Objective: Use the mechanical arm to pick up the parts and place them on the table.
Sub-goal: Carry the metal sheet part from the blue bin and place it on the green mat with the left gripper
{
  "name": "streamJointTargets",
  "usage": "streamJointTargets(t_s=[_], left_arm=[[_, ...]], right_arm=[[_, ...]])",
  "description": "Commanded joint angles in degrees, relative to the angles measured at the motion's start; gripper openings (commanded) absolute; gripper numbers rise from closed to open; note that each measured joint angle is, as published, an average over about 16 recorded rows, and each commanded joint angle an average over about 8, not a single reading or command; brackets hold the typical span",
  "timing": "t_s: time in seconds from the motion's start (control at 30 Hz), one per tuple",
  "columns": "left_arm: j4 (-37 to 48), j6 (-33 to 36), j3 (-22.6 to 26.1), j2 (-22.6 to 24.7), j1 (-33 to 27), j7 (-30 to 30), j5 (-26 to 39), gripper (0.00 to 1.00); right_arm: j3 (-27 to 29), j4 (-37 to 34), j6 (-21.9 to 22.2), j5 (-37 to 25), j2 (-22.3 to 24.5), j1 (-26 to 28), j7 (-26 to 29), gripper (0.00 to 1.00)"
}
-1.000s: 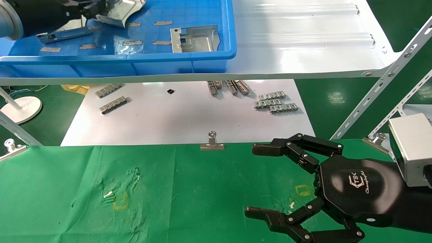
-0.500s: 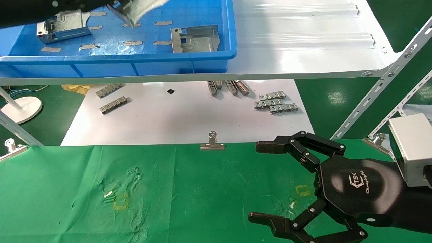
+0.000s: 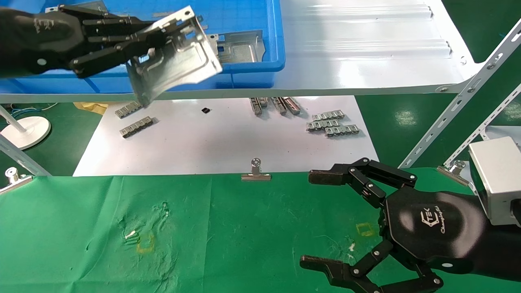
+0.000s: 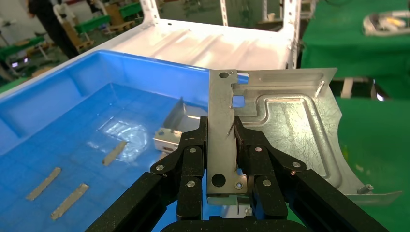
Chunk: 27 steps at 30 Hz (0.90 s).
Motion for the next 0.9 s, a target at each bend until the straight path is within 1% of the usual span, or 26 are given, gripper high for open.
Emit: streamJointTargets(t_s=[0.03,0.17,0.23,0.3,0.37,0.5,0.67,0.77,0.9], left_arm=[[-3.6,0.3,0.5,-1.2,1.8,0.3,-1.6,0.0],[-15.8,0.2,3.7,-7.1,8.9,0.1,-10.4,0.0],[-20.9,0.0,5.9,-10.1,12.0,0.6,-13.7,0.0],[-24.4,-0.2,8.2,-12.6,14.2,1.9,-15.2,0.0],[-25.8,-0.6,10.7,-14.5,15.5,4.2,-14.6,0.0],[-24.7,-1.2,15.5,-16.0,16.5,10.8,-9.4,0.0],[-19.4,-2.2,20.3,-14.4,16.4,18.9,-1.6,0.0],[-14.7,-2.8,21.5,-12.4,16.2,22.6,0.5,0.0],[-8.9,-2.3,22.2,-9.5,16.4,27.2,0.8,0.0]], right_arm=[[0.0,0.0,0.0,0.0,0.0,0.0,0.0,1.0],[0.0,0.0,0.0,0.0,0.0,0.0,0.0,1.0],[0.0,0.0,0.0,0.0,0.0,0.0,0.0,1.0],[0.0,0.0,0.0,0.0,0.0,0.0,0.0,1.0],[0.0,0.0,0.0,0.0,0.0,0.0,0.0,1.0],[0.0,0.0,0.0,0.0,0.0,0.0,0.0,1.0],[0.0,0.0,0.0,0.0,0.0,0.0,0.0,1.0],[0.0,0.0,0.0,0.0,0.0,0.0,0.0,1.0],[0.0,0.0,0.0,0.0,0.0,0.0,0.0,1.0]])
